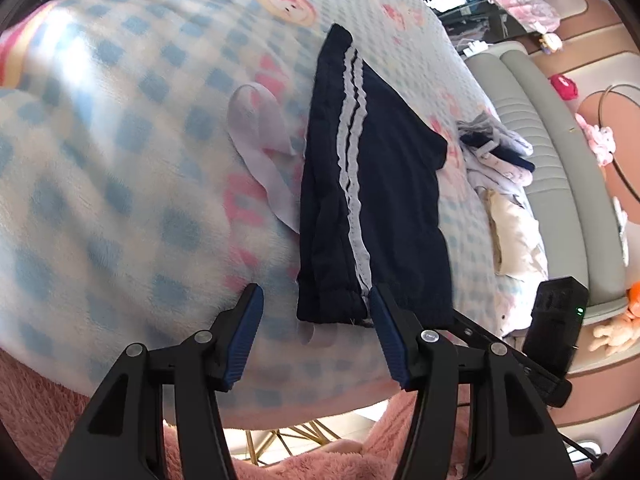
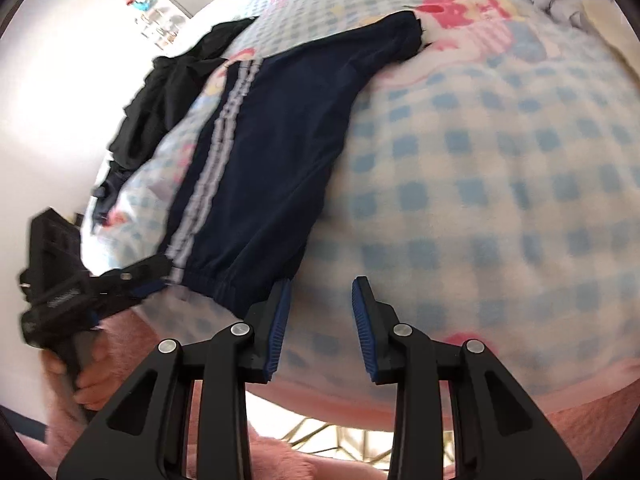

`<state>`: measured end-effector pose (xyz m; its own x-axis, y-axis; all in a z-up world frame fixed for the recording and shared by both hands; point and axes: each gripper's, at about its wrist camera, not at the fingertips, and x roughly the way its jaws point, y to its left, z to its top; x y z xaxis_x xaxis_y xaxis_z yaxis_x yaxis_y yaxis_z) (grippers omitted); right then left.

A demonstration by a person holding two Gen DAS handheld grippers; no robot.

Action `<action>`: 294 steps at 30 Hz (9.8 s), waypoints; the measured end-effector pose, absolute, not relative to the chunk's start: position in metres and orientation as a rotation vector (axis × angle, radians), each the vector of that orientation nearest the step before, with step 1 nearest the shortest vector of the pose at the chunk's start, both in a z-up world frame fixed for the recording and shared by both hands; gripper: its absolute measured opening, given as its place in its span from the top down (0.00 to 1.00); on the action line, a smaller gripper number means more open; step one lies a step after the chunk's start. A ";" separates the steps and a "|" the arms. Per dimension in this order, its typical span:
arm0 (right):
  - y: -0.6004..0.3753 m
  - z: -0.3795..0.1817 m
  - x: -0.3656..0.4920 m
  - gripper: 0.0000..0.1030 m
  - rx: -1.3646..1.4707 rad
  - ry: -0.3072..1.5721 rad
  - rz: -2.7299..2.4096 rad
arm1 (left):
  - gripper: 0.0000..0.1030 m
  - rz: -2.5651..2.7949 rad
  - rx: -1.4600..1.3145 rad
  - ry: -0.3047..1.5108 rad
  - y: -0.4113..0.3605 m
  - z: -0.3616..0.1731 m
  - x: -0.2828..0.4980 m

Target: Fold clothes

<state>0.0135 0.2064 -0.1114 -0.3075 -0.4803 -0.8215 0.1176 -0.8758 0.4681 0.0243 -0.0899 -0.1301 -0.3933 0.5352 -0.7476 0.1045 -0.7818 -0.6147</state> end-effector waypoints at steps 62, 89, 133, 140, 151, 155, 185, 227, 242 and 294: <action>0.204 -0.062 0.019 0.84 1.263 -0.465 -2.084 | 0.74 2.122 -1.348 -0.782 -0.068 -0.096 0.024; 0.215 -0.057 -0.018 0.72 1.363 -0.381 -2.117 | 0.74 2.098 -1.304 -0.776 -0.052 -0.091 -0.021; 0.201 -0.091 -0.048 0.51 1.474 -0.202 -2.252 | 0.53 2.399 -1.349 -0.396 -0.056 -0.102 -0.040; 0.183 -0.104 -0.056 0.51 1.517 0.042 -2.295 | 0.53 2.375 -1.466 -0.279 -0.041 -0.115 -0.072; 0.204 -0.077 -0.098 0.51 1.399 -0.144 -2.478 | 0.50 2.428 -1.354 -0.490 -0.059 -0.094 -0.095; 0.202 -0.090 -0.096 0.51 1.425 -0.151 -2.386 | 0.50 2.315 -1.318 -0.566 -0.052 -0.108 -0.097; 0.182 -0.105 -0.138 0.82 1.424 -0.263 -2.313 | 0.79 2.390 -1.350 -0.429 -0.031 -0.120 -0.108; 0.191 -0.112 -0.100 0.58 1.519 -0.207 -2.304 | 0.54 2.488 -1.394 -0.254 -0.041 -0.107 -0.105; 0.222 -0.106 -0.112 0.57 1.503 -0.320 -2.337 | 0.53 2.509 -1.423 -0.410 -0.072 -0.113 -0.111; 0.192 -0.123 -0.063 0.55 1.542 -0.146 -2.378 | 0.61 2.446 -1.536 -0.673 -0.064 -0.140 -0.059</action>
